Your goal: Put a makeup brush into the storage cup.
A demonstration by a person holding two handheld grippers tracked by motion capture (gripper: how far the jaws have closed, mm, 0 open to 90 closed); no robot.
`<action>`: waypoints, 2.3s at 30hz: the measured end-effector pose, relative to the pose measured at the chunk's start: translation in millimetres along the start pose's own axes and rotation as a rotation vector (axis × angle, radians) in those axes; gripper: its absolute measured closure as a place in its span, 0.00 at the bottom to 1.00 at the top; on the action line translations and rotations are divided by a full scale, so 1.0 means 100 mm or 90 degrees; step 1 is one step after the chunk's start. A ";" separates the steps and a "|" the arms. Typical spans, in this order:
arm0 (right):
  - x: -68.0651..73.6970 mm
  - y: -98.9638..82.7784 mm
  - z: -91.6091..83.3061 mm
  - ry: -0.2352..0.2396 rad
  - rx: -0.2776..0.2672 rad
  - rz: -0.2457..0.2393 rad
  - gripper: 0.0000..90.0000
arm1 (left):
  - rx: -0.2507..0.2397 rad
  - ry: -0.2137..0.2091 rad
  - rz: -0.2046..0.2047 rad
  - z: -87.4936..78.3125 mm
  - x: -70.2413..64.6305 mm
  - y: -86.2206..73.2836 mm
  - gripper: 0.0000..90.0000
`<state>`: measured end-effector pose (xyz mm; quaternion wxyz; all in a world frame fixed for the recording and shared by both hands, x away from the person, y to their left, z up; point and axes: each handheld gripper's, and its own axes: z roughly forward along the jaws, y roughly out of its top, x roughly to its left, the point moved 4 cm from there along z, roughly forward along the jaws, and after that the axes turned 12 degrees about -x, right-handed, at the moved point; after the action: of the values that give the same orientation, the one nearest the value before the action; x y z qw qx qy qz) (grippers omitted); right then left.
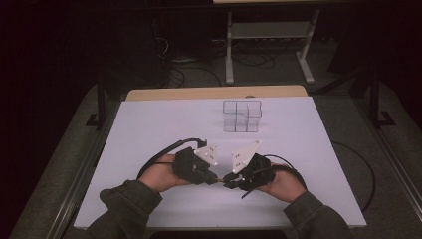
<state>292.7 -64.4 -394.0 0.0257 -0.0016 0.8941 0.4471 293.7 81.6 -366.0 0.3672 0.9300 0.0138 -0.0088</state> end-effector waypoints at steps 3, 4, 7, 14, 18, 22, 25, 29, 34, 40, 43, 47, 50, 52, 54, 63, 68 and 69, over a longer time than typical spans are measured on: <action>0.00 0.03 0.01 0.003 0.003 0.001 0.83 | 0.003 -0.001 0.005 0.01 0.00 0.01 0.94; 0.00 0.03 0.02 0.004 0.005 0.000 0.85 | 0.004 -0.001 0.006 0.01 -0.01 0.02 0.94; 0.01 0.02 0.06 0.012 0.017 0.000 0.91 | 0.009 -0.004 0.012 0.02 -0.02 0.02 0.94; -0.03 -0.01 0.05 0.020 -0.001 0.017 0.91 | -0.012 0.006 -0.006 -0.02 0.01 0.00 0.87; -0.08 -0.03 0.00 0.017 -0.013 0.034 0.91 | -0.035 0.010 -0.028 -0.10 0.03 -0.04 0.82; -0.11 -0.07 -0.05 0.006 -0.017 0.037 0.91 | -0.044 0.027 -0.050 -0.17 0.04 -0.16 0.79; -0.14 -0.09 -0.09 0.000 -0.021 0.044 0.91 | -0.056 0.038 -0.067 -0.22 0.05 -0.24 0.78; -0.19 -0.11 -0.12 -0.005 -0.026 0.052 0.91 | -0.072 0.051 -0.081 -0.28 0.05 -0.34 0.75; -0.28 -0.12 -0.16 -0.012 -0.039 0.066 0.91 | -0.089 0.070 -0.101 -0.34 0.07 -0.46 0.72; -0.37 -0.14 -0.22 -0.019 -0.058 0.088 0.91 | -0.111 0.091 -0.114 -0.40 0.09 -0.54 0.71; -0.41 -0.16 -0.24 -0.023 -0.063 0.101 0.91 | -0.123 0.100 -0.122 -0.43 0.10 -0.58 0.70; -0.47 -0.17 -0.29 -0.029 -0.074 0.108 0.91 | -0.132 0.115 -0.132 -0.46 0.11 -0.62 0.68; -0.50 -0.15 -0.31 -0.028 -0.079 0.122 0.91 | -0.143 0.118 -0.148 -0.48 0.11 -0.66 0.65; -0.52 -0.13 -0.32 -0.027 -0.080 0.119 0.91 | -0.146 0.123 -0.153 -0.48 0.11 -0.68 0.63; -0.54 -0.11 -0.34 -0.027 -0.082 0.120 0.91 | -0.143 0.131 -0.157 -0.48 0.12 -0.72 0.62; -0.69 -0.07 -0.38 -0.036 -0.095 0.127 0.91 | -0.166 0.145 -0.167 -0.52 0.10 -0.77 0.58; -0.75 -0.06 -0.38 -0.036 -0.099 0.134 0.91 | -0.172 0.153 -0.169 -0.52 0.11 -0.81 0.55; -0.77 -0.06 -0.38 -0.036 -0.100 0.136 0.91 | -0.171 0.151 -0.170 -0.51 0.11 -0.82 0.56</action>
<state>367.9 -100.1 -372.6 0.0033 0.1040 0.8503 0.5158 302.5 176.5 -384.9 0.4792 0.8572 0.1809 0.0540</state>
